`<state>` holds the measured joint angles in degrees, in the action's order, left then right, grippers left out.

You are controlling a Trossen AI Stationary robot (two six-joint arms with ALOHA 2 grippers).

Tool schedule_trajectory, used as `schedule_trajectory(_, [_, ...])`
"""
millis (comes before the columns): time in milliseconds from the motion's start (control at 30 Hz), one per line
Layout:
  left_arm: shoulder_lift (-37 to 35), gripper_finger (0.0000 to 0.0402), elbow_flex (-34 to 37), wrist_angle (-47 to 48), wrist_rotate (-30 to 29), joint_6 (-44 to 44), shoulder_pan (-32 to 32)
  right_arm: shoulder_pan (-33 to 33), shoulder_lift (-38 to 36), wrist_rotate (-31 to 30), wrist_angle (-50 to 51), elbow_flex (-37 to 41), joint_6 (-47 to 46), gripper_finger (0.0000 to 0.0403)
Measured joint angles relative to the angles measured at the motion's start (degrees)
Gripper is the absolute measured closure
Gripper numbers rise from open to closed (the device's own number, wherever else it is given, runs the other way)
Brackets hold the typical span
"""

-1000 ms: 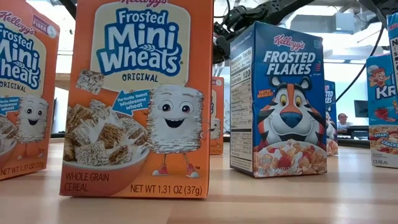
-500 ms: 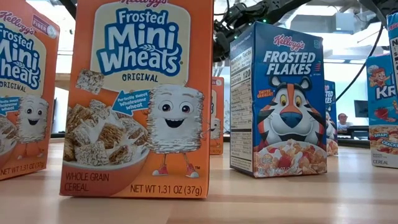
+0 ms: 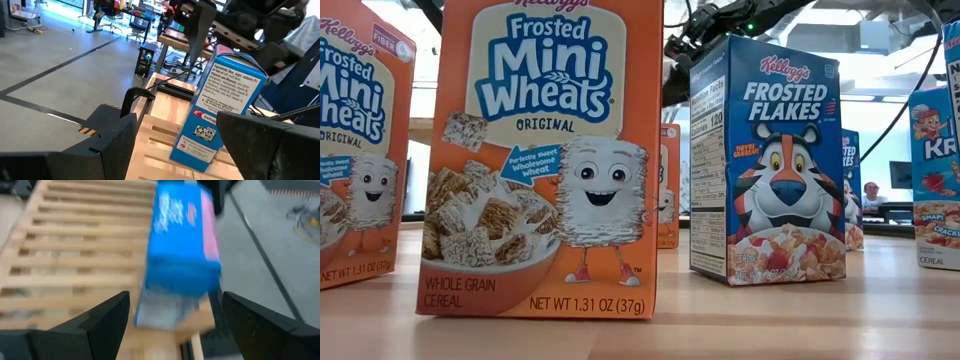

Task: Stack cereal on shelf
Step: Put the top light blue cereal box on the shelf aligned with the other light blue cereal box

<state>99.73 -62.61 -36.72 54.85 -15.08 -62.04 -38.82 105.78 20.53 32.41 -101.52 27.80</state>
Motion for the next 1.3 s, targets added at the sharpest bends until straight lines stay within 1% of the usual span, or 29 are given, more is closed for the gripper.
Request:
schedule_trajectory(100, [-1.3,0.0137,0.0,0.4,4.4,-2.4,-0.8,-0.4,-2.0,-1.2,6.0,-0.5,1.1,0.006])
schedule_trajectory(200, [-5.0,0.0137,0.0,1.2,11.7,-3.5,-0.7,-0.3,-5.0,-3.9,12.6,-0.6,2.4,0.006])
schedule_trajectory(233, [-6.9,0.0137,0.0,2.1,13.3,-3.5,-0.6,-0.4,-6.0,-4.9,14.7,-0.6,2.7,0.006])
schedule_trajectory(333, [-13.9,0.0137,0.0,6.7,14.2,-0.9,0.6,-0.7,-9.1,-5.9,19.8,-0.6,2.1,0.006])
schedule_trajectory(400, [-19.6,0.0137,0.0,11.8,12.5,3.0,2.0,-1.0,-11.2,-6.0,22.7,-0.6,0.1,0.006])
schedule_trajectory(467, [-25.9,0.0137,-0.1,19.9,8.6,8.8,4.5,-1.2,-13.0,-6.0,25.8,-0.6,-1.8,0.006])
schedule_trajectory(600, [-36.6,0.0137,-0.1,39.8,-3.2,19.6,12.6,-1.1,-15.7,-6.0,32.3,-0.6,-5.9,0.006])
schedule_trajectory(667, [-40.9,0.0137,-0.1,49.0,-8.1,22.2,18.0,-0.7,-16.7,-6.1,35.9,-0.6,-7.4,0.0062])
schedule_trajectory(733, [-44.4,0.0137,-0.1,57.5,-13.1,22.5,23.8,-0.3,-17.8,-6.2,39.6,-0.6,-8.7,0.0065])
schedule_trajectory(800, [-47.6,0.0137,0.0,64.7,-18.1,20.7,30.0,0.5,-18.9,-7.0,43.0,-0.6,-10.5,0.0067])
schedule_trajectory(933, [-52.0,0.0137,0.0,74.5,-28.3,12.5,42.0,2.3,-20.4,-7.2,46.3,0.0,-14.4,0.0069])
schedule_trajectory(1033, [-53.9,0.0137,0.0,78.7,-34.2,5.0,50.8,4.0,-21.2,-7.2,47.3,1.3,-17.2,0.007])
schedule_trajectory(1100, [-54.6,0.0137,0.0,80.9,-37.1,1.0,56.2,5.2,-21.8,-7.2,48.7,2.2,-17.8,0.007])
schedule_trajectory(1200, [-54.5,0.0137,0.0,84.1,-42.2,-5.0,63.9,7.3,-22.2,-7.2,51.1,2.8,-19.2,0.007])
schedule_trajectory(1300, [-53.4,0.0137,0.0,86.8,-45.4,-11.1,70.6,9.7,-22.4,-7.2,53.3,3.3,-21.8,0.007])
